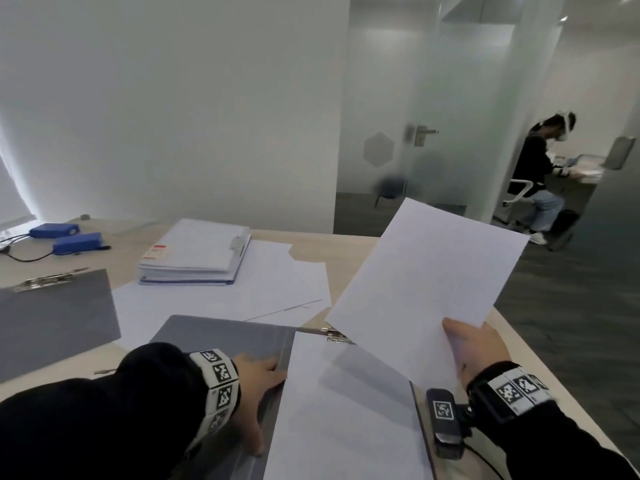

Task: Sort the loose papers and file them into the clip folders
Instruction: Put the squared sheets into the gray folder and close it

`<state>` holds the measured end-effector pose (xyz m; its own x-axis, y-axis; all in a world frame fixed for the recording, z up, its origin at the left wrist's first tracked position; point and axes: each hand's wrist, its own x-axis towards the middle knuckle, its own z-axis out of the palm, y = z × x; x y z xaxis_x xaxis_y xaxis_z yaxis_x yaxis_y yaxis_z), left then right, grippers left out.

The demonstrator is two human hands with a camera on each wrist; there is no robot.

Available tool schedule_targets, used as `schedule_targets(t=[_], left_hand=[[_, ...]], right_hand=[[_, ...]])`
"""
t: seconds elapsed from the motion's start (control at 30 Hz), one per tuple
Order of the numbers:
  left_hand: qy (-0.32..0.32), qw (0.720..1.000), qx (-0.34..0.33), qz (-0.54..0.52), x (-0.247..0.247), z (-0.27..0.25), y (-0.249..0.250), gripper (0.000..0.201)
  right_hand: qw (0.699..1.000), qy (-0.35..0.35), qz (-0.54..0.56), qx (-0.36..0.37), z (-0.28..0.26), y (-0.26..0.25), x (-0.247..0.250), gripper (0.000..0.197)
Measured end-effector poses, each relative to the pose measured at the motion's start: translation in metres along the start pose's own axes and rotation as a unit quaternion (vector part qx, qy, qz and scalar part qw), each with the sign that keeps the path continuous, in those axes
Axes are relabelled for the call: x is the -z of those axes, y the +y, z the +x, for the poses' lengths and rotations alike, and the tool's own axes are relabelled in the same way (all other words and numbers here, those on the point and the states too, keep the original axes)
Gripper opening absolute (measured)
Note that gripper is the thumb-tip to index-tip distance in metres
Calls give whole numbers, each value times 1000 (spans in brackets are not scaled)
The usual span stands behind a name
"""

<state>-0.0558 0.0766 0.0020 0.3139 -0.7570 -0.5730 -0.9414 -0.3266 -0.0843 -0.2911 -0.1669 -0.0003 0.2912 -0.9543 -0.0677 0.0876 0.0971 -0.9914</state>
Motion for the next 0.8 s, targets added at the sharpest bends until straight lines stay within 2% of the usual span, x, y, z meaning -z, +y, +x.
schedule_targets(t=[0.1, 0.2, 0.27, 0.4, 0.5, 0.6, 0.67, 0.7, 0.8], left_hand=[[25, 999, -15, 12, 5, 7, 21, 114], [52, 998, -18, 7, 10, 19, 50, 113], [78, 997, -21, 1, 12, 31, 72, 112], [106, 994, -15, -10, 25, 56, 114, 111], [112, 993, -19, -36, 36, 70, 134, 106], [137, 984, -52, -100, 50, 74, 138, 92], [159, 961, -85, -209, 56, 71, 129, 75], [168, 941, -99, -277, 56, 70, 120, 68], [217, 862, -108, -444, 48, 57, 80, 56]], right_hand=[[1000, 8, 20, 2, -2, -6, 9, 18], [1000, 21, 8, -7, 4, -9, 19, 30], [999, 29, 40, -17, 3, -15, 26, 37], [997, 38, 58, -23, 9, -19, 49, 39], [998, 47, 41, -26, 18, -15, 68, 38], [998, 47, 34, -32, 17, -10, 76, 21], [998, 42, 22, -29, 16, -6, 79, 25], [999, 40, -2, -21, 16, -4, 80, 25], [999, 38, 11, -21, 15, 3, 70, 14]])
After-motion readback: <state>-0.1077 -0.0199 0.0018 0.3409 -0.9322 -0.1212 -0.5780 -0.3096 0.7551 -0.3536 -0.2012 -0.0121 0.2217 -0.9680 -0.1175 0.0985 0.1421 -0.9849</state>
